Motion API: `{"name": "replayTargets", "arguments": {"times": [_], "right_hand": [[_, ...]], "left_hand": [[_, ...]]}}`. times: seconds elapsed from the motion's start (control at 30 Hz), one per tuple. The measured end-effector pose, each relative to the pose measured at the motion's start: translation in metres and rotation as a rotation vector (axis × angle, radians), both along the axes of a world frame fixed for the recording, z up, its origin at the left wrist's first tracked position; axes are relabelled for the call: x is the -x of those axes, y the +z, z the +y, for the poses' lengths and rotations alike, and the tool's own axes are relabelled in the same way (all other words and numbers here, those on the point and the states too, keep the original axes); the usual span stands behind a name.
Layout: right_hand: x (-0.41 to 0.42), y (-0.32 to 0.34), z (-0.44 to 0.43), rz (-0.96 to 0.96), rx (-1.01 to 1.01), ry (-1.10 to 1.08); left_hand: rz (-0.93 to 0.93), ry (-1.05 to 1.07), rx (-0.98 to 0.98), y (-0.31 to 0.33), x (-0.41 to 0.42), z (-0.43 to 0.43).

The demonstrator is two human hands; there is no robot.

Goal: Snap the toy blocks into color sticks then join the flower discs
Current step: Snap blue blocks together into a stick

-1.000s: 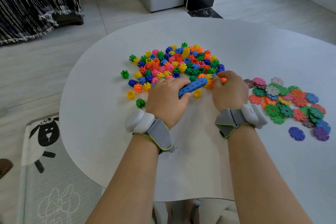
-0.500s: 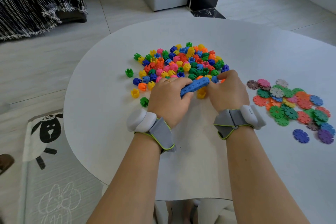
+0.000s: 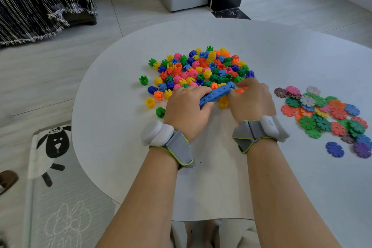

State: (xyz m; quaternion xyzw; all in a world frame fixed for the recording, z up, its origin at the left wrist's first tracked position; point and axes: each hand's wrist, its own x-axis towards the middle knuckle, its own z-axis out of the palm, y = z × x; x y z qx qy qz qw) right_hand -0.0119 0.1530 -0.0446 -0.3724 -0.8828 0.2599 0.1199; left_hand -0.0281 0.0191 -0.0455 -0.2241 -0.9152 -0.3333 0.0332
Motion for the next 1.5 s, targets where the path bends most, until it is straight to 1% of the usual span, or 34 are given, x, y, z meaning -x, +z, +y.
{"name": "replayTargets", "arguments": {"times": [0.1, 0.23, 0.4, 0.53, 0.67, 0.7, 0.8, 0.9, 1.0, 1.1, 1.23, 1.5], "right_hand": [[0.001, 0.001, -0.002, 0.046, -0.001, -0.046], [-0.004, 0.003, 0.002, -0.004, 0.010, 0.072], [0.000, 0.002, 0.000, -0.048, -0.010, 0.072], [0.001, 0.001, 0.002, 0.070, 0.041, 0.032], [0.001, 0.006, 0.006, 0.339, 0.190, -0.110], [-0.001, 0.008, 0.007, 0.381, 0.256, -0.105], [-0.012, 0.014, 0.009, 0.465, 0.554, -0.031], [-0.020, 0.019, 0.007, 0.549, 0.890, -0.013], [-0.024, 0.023, 0.001, 0.613, 1.103, 0.009], [-0.025, 0.024, -0.002, 0.616, 1.198, 0.026], [-0.025, 0.024, -0.002, 0.603, 1.252, 0.024], [-0.023, 0.026, -0.006, 0.565, 1.301, -0.017]], "left_hand": [[-0.005, 0.004, 0.001, 0.000, 0.000, 0.000], [-0.009, -0.001, -0.001, 0.001, -0.002, 0.000], [-0.011, -0.005, -0.014, 0.002, -0.004, 0.000], [-0.008, -0.004, -0.009, 0.002, -0.003, -0.001], [-0.002, 0.017, -0.020, 0.003, 0.000, -0.003], [0.000, 0.020, -0.021, 0.003, 0.000, -0.003], [-0.004, 0.027, -0.019, 0.004, -0.001, -0.002], [-0.008, 0.022, -0.020, 0.005, -0.002, -0.001], [-0.003, 0.015, -0.030, 0.006, -0.005, -0.001], [0.009, 0.005, -0.031, 0.006, -0.007, -0.001], [0.004, 0.010, -0.028, 0.007, -0.007, 0.000], [0.005, 0.009, -0.015, 0.005, -0.005, -0.002]]}}
